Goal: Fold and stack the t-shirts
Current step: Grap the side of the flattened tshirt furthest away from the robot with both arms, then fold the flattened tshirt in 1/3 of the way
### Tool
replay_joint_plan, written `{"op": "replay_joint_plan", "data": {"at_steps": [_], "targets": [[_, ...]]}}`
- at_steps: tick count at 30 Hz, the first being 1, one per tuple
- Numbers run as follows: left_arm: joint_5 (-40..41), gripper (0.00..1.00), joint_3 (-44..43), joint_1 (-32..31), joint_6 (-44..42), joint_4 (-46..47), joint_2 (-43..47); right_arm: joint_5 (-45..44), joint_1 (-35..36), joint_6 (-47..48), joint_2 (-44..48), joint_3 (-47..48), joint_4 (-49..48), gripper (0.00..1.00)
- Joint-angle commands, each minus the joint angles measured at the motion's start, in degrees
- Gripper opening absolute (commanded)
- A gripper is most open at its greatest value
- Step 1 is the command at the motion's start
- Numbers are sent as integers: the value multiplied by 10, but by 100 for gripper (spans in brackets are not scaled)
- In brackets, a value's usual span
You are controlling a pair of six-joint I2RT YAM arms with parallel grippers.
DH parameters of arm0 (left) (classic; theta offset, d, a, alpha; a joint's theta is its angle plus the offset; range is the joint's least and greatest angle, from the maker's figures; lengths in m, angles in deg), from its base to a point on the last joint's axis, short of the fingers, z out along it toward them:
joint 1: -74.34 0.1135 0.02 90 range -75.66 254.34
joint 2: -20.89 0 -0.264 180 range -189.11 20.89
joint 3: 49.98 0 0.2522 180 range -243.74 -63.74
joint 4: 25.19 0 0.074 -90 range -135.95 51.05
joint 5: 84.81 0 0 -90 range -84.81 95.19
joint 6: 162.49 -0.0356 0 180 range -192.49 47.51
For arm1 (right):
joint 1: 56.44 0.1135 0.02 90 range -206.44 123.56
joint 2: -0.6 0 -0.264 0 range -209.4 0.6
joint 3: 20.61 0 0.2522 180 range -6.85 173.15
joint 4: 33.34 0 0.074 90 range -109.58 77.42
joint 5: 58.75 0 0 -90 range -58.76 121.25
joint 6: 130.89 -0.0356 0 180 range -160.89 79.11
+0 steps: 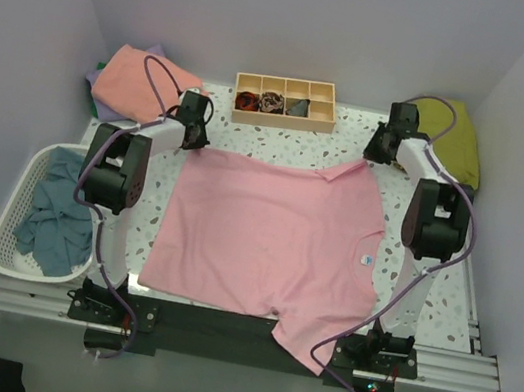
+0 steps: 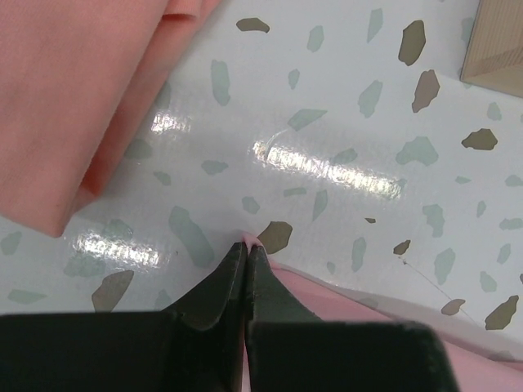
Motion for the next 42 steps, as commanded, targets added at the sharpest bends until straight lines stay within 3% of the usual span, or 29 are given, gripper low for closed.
{"op": "replay_joint_plan", "data": {"at_steps": [1, 9, 13, 31, 42], "targets": [[-9, 0, -4, 5, -6, -8, -11, 3, -3, 11, 47, -4, -11, 0], [0, 0, -8, 5, -6, -28, 31, 42, -3, 11, 89, -26, 15, 0], [8, 0, 30, 5, 13, -29, 99, 36, -3, 9, 128, -54, 51, 0], [-22, 0, 220, 3, 46, -67, 286, 115, -2, -16, 387, -332, 91, 0], [-18, 0, 284, 3, 50, -103, 348, 122, -1, -40, 504, -418, 164, 0]]}}
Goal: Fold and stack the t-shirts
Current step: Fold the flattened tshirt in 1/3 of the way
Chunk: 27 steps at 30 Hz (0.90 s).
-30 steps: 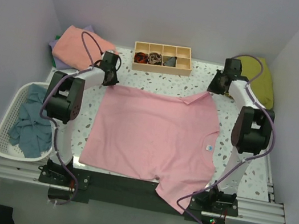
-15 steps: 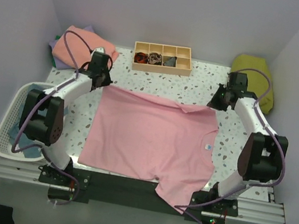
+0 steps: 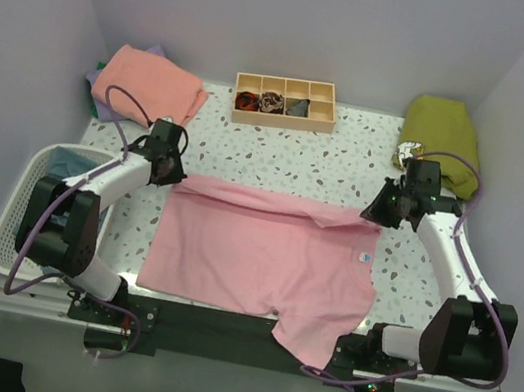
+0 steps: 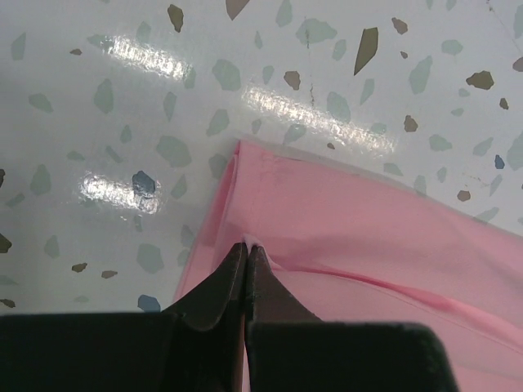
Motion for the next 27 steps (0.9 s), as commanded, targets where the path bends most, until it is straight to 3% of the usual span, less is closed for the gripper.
{"op": "replay_joint_plan", "data": {"at_steps": [1, 7, 8, 12, 14, 15, 17, 18, 22, 27], "targets": [[3, 0, 4, 3, 5, -17, 31, 15, -1, -19, 43, -36, 47, 0], [3, 0, 9, 3, -3, -33, 31, 16, 3, -31, 72, -102, 60, 0], [15, 2, 12, 3, 0, -39, 30, 16, 3, -30, 71, -106, 62, 23], [34, 18, 20, 3, 7, -55, 37, -34, 4, -32, 97, -93, 69, 41], [40, 34, 19, 3, 15, -73, 47, -65, 4, -25, 102, -70, 73, 42], [40, 36, 18, 3, 18, -75, 52, -76, 4, -22, 99, -45, 71, 43], [44, 53, 13, 3, 16, -68, 71, -90, 4, -17, 91, -28, 34, 46], [47, 55, 9, 3, 15, -62, 76, -83, 4, -16, 84, -14, 22, 45], [35, 59, -20, 3, -8, -47, 75, -45, 4, -20, -1, 13, -17, 43], [-79, 59, -30, 2, -11, 51, 43, -1, 4, -29, -65, 9, -89, 40]]}}
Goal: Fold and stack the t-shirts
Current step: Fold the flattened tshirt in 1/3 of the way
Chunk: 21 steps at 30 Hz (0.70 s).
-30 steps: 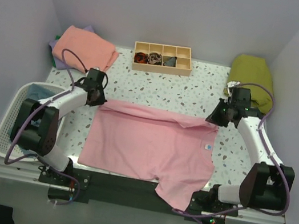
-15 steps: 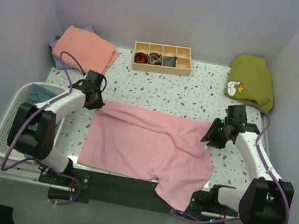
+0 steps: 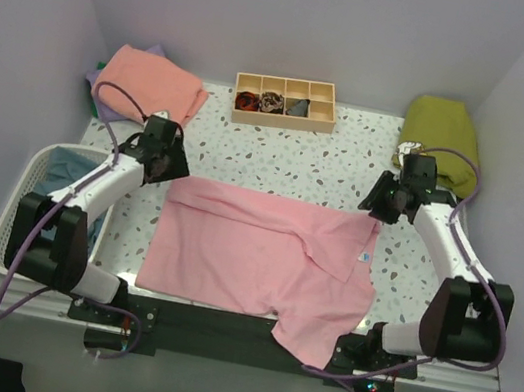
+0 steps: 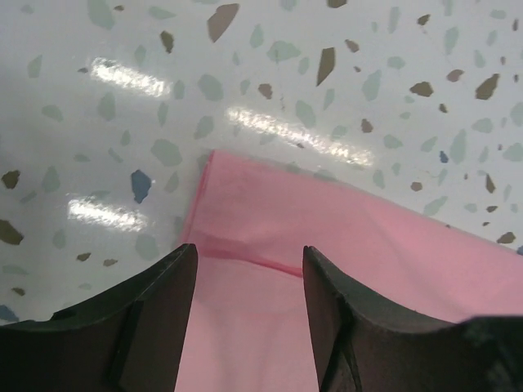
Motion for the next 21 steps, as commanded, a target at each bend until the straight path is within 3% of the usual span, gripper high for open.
{"op": "replay_joint_plan", "data": {"at_steps": [1, 10, 21], "targets": [[-103, 58, -25, 1, -7, 106, -35, 44, 3, -9, -49, 5, -66, 39], [-145, 54, 8, -12, 6, 161, -130, -14, 3, -1, -105, -30, -69, 32], [-64, 53, 39, -12, 6, 147, -177, -80, 3, -13, -86, -167, -54, 29]]}}
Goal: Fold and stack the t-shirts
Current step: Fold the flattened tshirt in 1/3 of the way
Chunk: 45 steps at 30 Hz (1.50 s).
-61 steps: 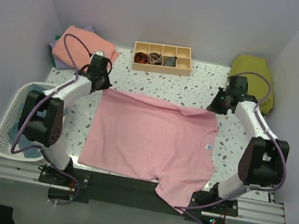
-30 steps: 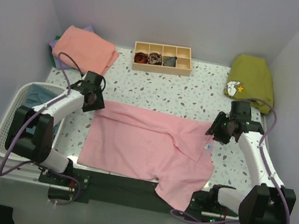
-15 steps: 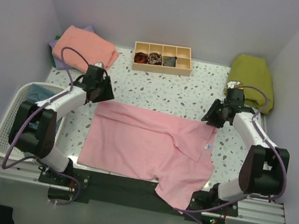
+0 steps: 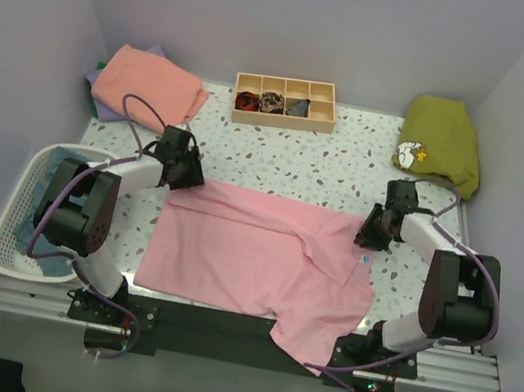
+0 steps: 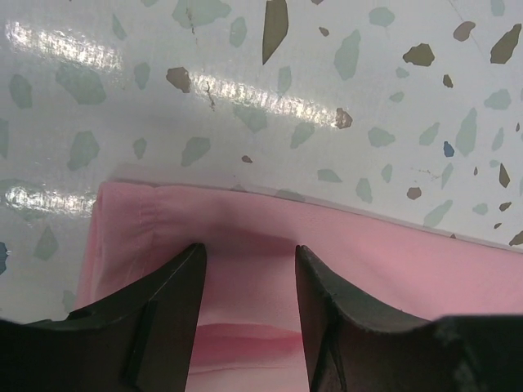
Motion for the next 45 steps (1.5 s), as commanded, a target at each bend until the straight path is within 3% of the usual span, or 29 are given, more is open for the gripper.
{"op": "replay_joint_plan", "data": {"at_steps": [1, 8, 14, 22, 29, 38, 45], "targets": [[50, 53, 10, 1, 0, -23, -35, -53, 3, -9, 23, -64, 22, 28], [79, 52, 7, 1, 3, -39, -39, -54, 7, -54, 98, -101, 55, 25], [50, 51, 8, -1, -8, -19, -30, -33, 7, -16, 154, -23, 42, 36], [23, 52, -8, -19, -4, -4, 50, -6, 7, 22, 81, 79, 23, 39], [16, 52, -10, -26, -5, -21, 63, 18, 7, -4, 23, 54, -3, 35], [58, 52, 23, -28, 0, -30, 39, -60, 7, -11, 40, -15, 18, 34], [125, 52, 18, -27, -8, -47, 19, -101, 6, -3, 43, -7, 14, 34]]}}
